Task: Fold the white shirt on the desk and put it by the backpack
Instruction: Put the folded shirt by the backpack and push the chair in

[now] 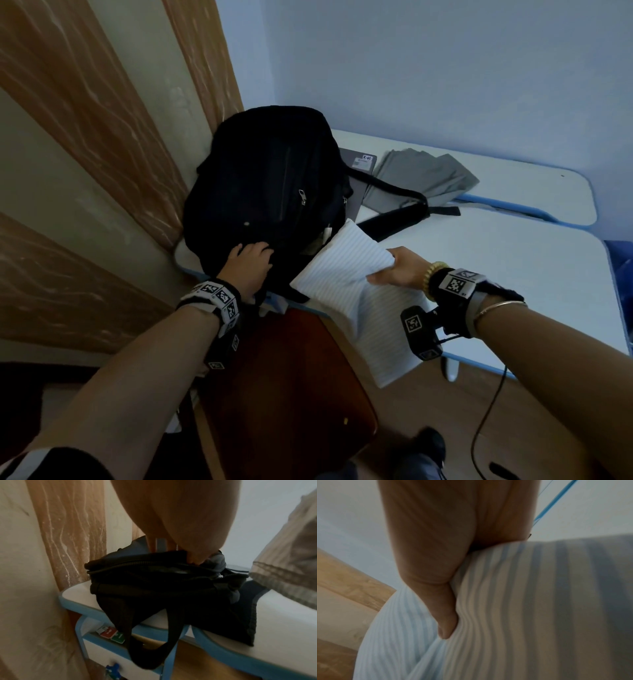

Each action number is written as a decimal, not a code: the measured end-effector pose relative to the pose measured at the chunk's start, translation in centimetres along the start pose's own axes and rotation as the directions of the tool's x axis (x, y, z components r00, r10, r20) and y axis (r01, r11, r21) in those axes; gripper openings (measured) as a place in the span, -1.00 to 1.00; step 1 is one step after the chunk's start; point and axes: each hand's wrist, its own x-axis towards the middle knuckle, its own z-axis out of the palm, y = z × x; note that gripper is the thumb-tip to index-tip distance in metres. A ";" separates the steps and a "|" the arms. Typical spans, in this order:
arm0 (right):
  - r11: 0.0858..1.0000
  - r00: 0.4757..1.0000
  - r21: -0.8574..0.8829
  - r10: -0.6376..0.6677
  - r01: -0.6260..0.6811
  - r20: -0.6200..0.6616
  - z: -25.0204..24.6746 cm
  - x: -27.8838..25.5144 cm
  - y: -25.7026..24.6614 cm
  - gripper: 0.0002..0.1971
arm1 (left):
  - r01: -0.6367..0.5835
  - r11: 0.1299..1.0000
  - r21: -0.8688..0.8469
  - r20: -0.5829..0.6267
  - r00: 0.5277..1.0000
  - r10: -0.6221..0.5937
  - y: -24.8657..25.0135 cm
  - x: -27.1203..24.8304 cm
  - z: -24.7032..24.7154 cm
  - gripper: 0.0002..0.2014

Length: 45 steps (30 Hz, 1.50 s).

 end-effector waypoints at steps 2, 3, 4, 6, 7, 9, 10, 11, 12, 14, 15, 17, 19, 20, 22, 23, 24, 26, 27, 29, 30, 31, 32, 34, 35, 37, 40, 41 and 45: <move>1.000 1.000 -0.005 0.000 0.000 0.004 0.3 0.3 -0.6 -0.68 | -0.037 0.997 -0.069 -0.066 0.997 0.032 -0.4 0.2 -0.8 -0.57; 1.000 1.000 -0.010 -0.001 0.001 0.012 0.3 0.3 -0.9 -0.69 | -0.051 0.995 -0.090 -0.092 0.995 0.043 -0.6 0.3 -1.3 -0.54; 1.000 1.000 -0.014 -0.004 0.004 0.024 0.5 0.4 -1.3 -0.71 | -0.059 0.992 -0.113 -0.119 0.992 0.046 -0.8 0.4 -1.9 -0.52; 0.999 0.999 -0.024 -0.023 0.024 0.043 0.7 0.5 -2.0 -0.71 | -0.078 0.982 -0.169 -0.197 0.979 0.044 -1.0 0.6 -3.0 -0.51; 0.999 0.998 -0.027 -0.035 0.037 0.057 0.9 0.5 -2.6 -0.70 | -0.093 0.977 -0.190 -0.231 0.972 0.048 -1.0 0.7 -3.7 -0.50; 0.998 0.995 -0.037 -0.052 0.056 0.088 1.3 0.8 -4.0 -0.68 | -0.128 0.971 -0.201 -0.272 0.960 0.070 -1.1 0.7 -5.2 -0.47; 0.998 0.993 -0.034 -0.051 0.054 0.102 1.5 1.0 -4.6 -0.68 | -0.141 0.969 -0.202 -0.283 0.956 0.080 -1.1 0.8 -5.8 -0.45; 0.999 0.992 -0.023 -0.040 0.043 0.121 1.8 1.3 -5.3 -0.68 | -0.147 0.966 -0.212 -0.293 0.953 0.080 -1.2 0.7 -6.4 -0.44; 1.000 0.990 -0.005 -0.025 0.026 0.140 2.1 1.6 -5.8 -0.68 | -0.149 0.963 -0.225 -0.307 0.949 0.075 -1.3 0.7 -6.9 -0.45; 0.999 0.988 0.035 -0.015 0.010 0.156 2.7 2.4 -6.7 -0.69 | -0.163 0.955 -0.248 -0.341 0.937 0.072 -1.6 0.4 -7.7 -0.44; 0.998 0.987 0.059 -0.016 0.007 0.161 3.0 2.6 -7.3 -0.69 | -0.175 0.952 -0.251 -0.353 0.932 0.078 -1.8 0.3 -8.1 -0.43; 0.993 0.984 0.118 0.000 -0.021 0.176 3.4 3.1 -8.4 -0.69 | -0.192 0.950 -0.247 -0.363 0.927 0.093 -2.3 0.1 -9.1 -0.40; 0.979 0.985 0.194 0.032 -0.066 0.172 3.8 3.9 -9.2 -0.60 | -0.205 0.948 -0.242 -0.373 0.922 0.104 -2.6 0.2 -10.0 -0.38; 0.967 0.987 0.236 0.056 -0.091 0.148 4.0 4.6 -9.4 -0.46 | -0.213 0.947 -0.242 -0.377 0.920 0.110 -2.6 0.3 -10.3 -0.37; 0.944 0.990 0.304 0.101 -0.126 0.098 4.3 5.5 -10.2 -0.23 | -0.227 0.945 -0.235 -0.375 0.918 0.127 -2.6 0.3 -10.7 -0.36; 0.929 0.992 0.349 0.103 -0.122 0.072 4.5 6.2 -10.6 -0.27 | -0.234 0.945 -0.229 -0.371 0.918 0.138 -2.5 0.3 -10.7 -0.36; 0.912 0.994 0.397 0.089 -0.105 0.058 4.8 6.6 -11.2 -0.43 | -0.244 0.944 -0.223 -0.368 0.918 0.151 -2.4 0.2 -10.6 -0.36; 0.887 0.997 0.455 0.067 -0.081 0.047 5.1 7.8 -11.9 -0.54 | -0.266 0.937 -0.225 -0.380 0.910 0.167 -2.4 0.1 -10.4 -0.36; 0.885 0.996 0.458 0.079 -0.086 0.036 5.5 9.1 -11.5 -0.34 | -0.271 0.935 -0.227 -0.392 0.905 0.167 -2.4 0.0 -10.3 -0.36; 0.899 0.996 0.431 0.083 -0.081 0.015 6.4 12.3 -9.8 0.00 | -0.282 0.930 -0.233 -0.428 0.889 0.163 -2.6 0.0 -10.0 -0.36; 0.898 0.997 0.435 0.075 -0.067 -0.003 6.9 14.3 -8.8 0.00 | -0.291 0.928 -0.234 -0.442 0.882 0.165 -2.7 0.1 -9.9 -0.37; 0.901 0.997 0.430 0.072 -0.055 -0.023 6.9 13.9 -9.8 -0.12 | -0.299 0.926 -0.230 -0.449 0.877 0.171 -2.6 0.1 -9.7 -0.38; 0.910 0.996 0.415 0.053 -0.019 -0.070 6.8 12.9 -11.6 -0.30 | -0.305 0.925 -0.226 -0.448 0.876 0.180 -2.4 0.0 -9.4 -0.40; 0.951 0.986 0.291 -0.055 0.100 -0.156 6.6 12.2 -13.2 -0.55 | -0.310 0.926 -0.214 -0.428 0.882 0.196 -2.2 -0.3 -8.5 -0.42; 0.969 0.980 0.204 -0.105 0.139 -0.170 6.3 12.2 -13.4 -0.58 | -0.301 0.931 -0.204 -0.418 0.887 0.196 -2.2 -0.5 -7.9 -0.42; 0.984 0.982 0.115 -0.119 0.136 -0.148 6.2 12.3 -13.1 -0.58 | -0.282 0.944 -0.170 -0.413 0.891 0.191 -2.4 -0.7 -6.7 -0.40; 0.989 0.988 -0.032 -0.143 0.141 -0.066 6.4 11.7 -11.9 -0.56 | -0.293 0.948 -0.122 -0.344 0.909 0.236 -2.6 -0.7 -5.0 -0.40; 0.987 0.986 -0.015 -0.162 0.161 -0.034 6.6 11.2 -11.5 -0.55 | -0.299 0.946 -0.122 -0.298 0.920 0.252 -2.7 -0.8 -4.4 -0.41; 0.997 0.997 0.014 -0.070 0.071 -0.044 7.4 9.7 -9.4 -0.52 | -0.320 0.928 -0.190 -0.256 0.929 0.268 -3.1 -1.0 -2.8 -0.45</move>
